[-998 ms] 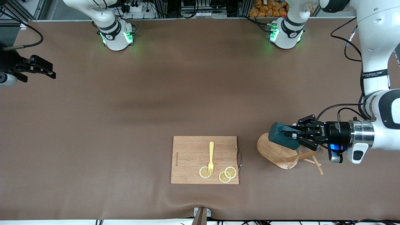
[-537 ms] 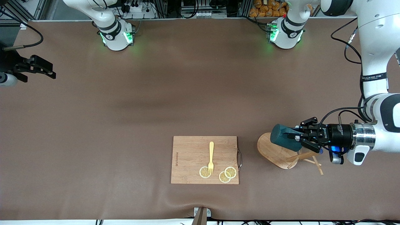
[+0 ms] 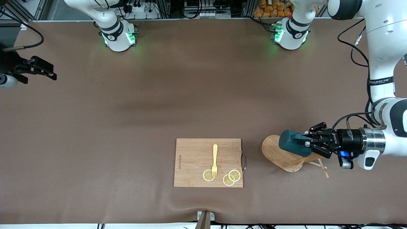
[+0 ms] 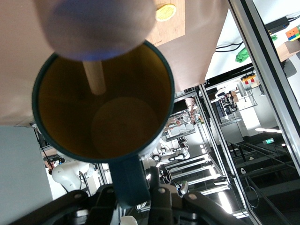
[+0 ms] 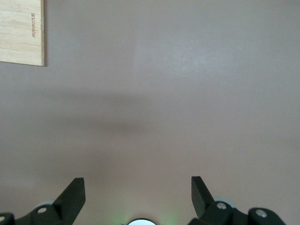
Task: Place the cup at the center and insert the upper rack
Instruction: 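Slide the mug handle onto a mug-tree peg with the left gripper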
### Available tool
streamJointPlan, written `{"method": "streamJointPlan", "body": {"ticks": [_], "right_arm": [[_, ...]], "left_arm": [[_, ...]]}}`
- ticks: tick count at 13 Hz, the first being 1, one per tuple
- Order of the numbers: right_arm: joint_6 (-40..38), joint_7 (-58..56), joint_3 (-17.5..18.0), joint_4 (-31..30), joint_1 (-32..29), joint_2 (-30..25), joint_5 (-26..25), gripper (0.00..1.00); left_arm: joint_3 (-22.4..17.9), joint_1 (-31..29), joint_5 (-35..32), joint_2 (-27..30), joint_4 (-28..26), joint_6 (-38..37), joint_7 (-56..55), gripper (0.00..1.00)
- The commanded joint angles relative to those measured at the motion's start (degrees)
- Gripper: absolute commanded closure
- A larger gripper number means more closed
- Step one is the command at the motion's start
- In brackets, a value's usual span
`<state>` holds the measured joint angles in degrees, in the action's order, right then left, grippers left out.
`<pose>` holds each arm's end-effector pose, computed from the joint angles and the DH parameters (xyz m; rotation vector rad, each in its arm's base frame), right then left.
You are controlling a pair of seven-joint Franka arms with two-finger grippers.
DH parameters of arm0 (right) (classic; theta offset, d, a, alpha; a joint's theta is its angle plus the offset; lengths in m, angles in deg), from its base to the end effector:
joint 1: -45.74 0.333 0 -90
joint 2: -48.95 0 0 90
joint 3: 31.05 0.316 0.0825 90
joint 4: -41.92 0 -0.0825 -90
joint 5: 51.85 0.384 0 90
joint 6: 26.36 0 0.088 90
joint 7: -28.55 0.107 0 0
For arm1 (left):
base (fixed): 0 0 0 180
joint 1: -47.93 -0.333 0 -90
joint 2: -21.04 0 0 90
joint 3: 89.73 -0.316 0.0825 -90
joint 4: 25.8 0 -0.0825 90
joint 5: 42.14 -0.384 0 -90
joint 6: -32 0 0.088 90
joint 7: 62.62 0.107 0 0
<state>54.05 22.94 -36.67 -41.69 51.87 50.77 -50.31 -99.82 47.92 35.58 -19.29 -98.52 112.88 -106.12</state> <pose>0.5469 0.0091 0.6449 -3.1066 -0.1711 0.1344 0.7172 -0.0275 0.3870 1.6271 1.0112 -0.9148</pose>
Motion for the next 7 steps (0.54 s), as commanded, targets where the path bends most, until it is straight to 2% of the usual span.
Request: {"method": "streamJointPlan", "body": {"ticks": [1, 7], "right_arm": [[-0.34, 0.69, -0.18, 0.29, 0.02, 0.02, 0.74, 0.00], [-0.17, 0.69, -0.09, 0.29, 0.02, 0.02, 0.83, 0.00]], "left_arm": [[0.34, -0.52, 2.70, -0.63, 0.47, -0.99, 0.87, 1.00], [0.34, -2.02, 5.77, -1.68, 0.39, -2.75, 0.96, 1.00]]}}
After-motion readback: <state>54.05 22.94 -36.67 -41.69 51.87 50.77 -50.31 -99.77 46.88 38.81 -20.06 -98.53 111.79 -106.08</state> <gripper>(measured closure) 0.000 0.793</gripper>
